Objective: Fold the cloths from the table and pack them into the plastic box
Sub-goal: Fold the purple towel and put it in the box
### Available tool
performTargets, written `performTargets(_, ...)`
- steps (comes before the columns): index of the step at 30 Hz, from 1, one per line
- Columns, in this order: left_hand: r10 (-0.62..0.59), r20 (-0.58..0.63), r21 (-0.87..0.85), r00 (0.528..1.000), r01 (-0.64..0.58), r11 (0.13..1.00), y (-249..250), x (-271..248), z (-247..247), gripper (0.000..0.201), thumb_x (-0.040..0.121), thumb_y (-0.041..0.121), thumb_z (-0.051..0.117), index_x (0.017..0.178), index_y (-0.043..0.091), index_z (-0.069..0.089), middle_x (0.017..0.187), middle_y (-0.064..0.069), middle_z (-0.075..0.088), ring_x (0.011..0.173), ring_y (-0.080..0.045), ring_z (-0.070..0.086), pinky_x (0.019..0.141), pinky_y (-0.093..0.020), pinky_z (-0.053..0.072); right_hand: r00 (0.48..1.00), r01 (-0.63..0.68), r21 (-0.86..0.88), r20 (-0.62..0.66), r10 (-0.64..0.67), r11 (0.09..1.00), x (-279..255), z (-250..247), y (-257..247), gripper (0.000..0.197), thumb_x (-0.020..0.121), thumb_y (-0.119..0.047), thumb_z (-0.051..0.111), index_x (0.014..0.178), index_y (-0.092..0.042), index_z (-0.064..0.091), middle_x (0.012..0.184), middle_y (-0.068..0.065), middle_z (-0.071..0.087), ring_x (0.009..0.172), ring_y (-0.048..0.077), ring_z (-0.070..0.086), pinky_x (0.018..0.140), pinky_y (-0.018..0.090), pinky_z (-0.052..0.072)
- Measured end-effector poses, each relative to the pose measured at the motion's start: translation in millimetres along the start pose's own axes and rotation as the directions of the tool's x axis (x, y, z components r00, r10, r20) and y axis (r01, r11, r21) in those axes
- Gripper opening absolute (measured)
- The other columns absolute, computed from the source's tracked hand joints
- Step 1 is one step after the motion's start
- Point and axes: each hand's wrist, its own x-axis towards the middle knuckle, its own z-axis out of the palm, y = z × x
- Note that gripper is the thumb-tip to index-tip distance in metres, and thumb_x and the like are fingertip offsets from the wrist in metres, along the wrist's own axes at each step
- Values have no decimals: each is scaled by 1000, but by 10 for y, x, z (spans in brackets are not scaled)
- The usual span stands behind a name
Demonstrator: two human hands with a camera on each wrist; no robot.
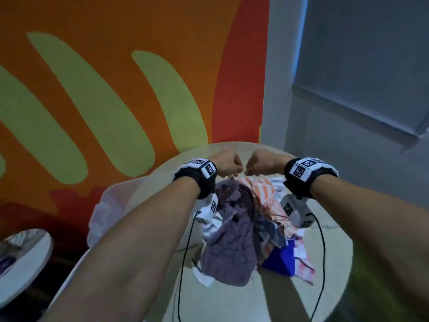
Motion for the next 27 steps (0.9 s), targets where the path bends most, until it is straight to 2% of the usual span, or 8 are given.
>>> performTargets(4, -62, 145, 189, 988, 34, 981, -104, 77, 497, 20, 92, 18, 70, 100, 1, 77, 85, -16, 78, 68, -26, 75, 68, -40, 65, 979, -87, 95, 191, 67, 992, 40, 525, 275, 19, 96, -5, 59, 105, 4, 73, 93, 16, 75, 78, 26, 74, 75, 38, 61)
performTargets(6, -53, 187, 296, 981, -4, 955, -110, 87, 725, 26, 87, 21, 75, 111, 11, 73, 97, -8, 78, 67, -20, 72, 57, -26, 61, 974, -107, 119, 211, 80, 987, 51, 793, 404, 18, 95, -7, 66, 106, 7, 71, 89, 16, 74, 71, 25, 73, 77, 41, 63)
performTargets(11, -126, 193, 559, 973, -3, 829, -78, 45, 1137, 28, 86, 37, 80, 103, 20, 66, 98, 0, 65, 89, -23, 61, 75, -28, 48, 982, -68, 70, 179, 54, 995, 24, 1227, 598, 20, 92, -18, 74, 100, 0, 73, 83, 15, 73, 77, 36, 72, 76, 47, 63)
performTargets(14, -127, 127, 576, 984, 31, 817, -56, -59, 1306, 27, 88, 32, 79, 103, 18, 62, 103, -6, 62, 98, -27, 62, 78, -32, 48, 997, -25, 55, 74, 21, 998, -140, 1263, 592, 20, 91, -16, 73, 101, 1, 74, 78, 17, 71, 72, 39, 72, 69, 43, 63)
performTargets(18, -115, -1, 564, 993, 95, 820, 1, -373, 1452, 57, 90, 18, 77, 140, 5, 53, 142, -18, 53, 126, -37, 57, 100, -43, 52, 997, 16, 16, -70, -14, 1000, -485, 1253, 511, 11, 88, -10, 70, 85, 0, 71, 67, 15, 68, 56, 28, 65, 56, 33, 58)
performTargets(20, -101, -43, 531, 994, 109, 841, -31, -552, 1540, 53, 88, 16, 78, 135, 4, 56, 137, -19, 55, 120, -39, 60, 96, -47, 54, 998, 23, 38, -51, -22, 999, -590, 1278, 490, 12, 89, -7, 68, 84, 3, 72, 70, 18, 72, 59, 27, 69, 58, 34, 61)
performTargets(23, -110, 63, 519, 992, 62, 852, -146, -796, 1798, 48, 82, 26, 85, 120, 4, 65, 119, -17, 68, 105, -36, 67, 84, -41, 57, 999, 36, 26, 22, -37, 999, -769, 1316, 409, 14, 92, -8, 67, 80, -2, 71, 72, 15, 72, 60, 24, 68, 57, 30, 60)
performTargets(27, -145, 174, 484, 974, 43, 874, -446, -914, 2329, 57, 77, 37, 87, 120, 7, 62, 117, -15, 68, 102, -35, 67, 88, -42, 59, 978, 12, -52, 210, -1, 999, -940, 1365, 310, 17, 95, -14, 67, 78, -13, 67, 74, 9, 72, 69, 23, 70, 65, 32, 62)
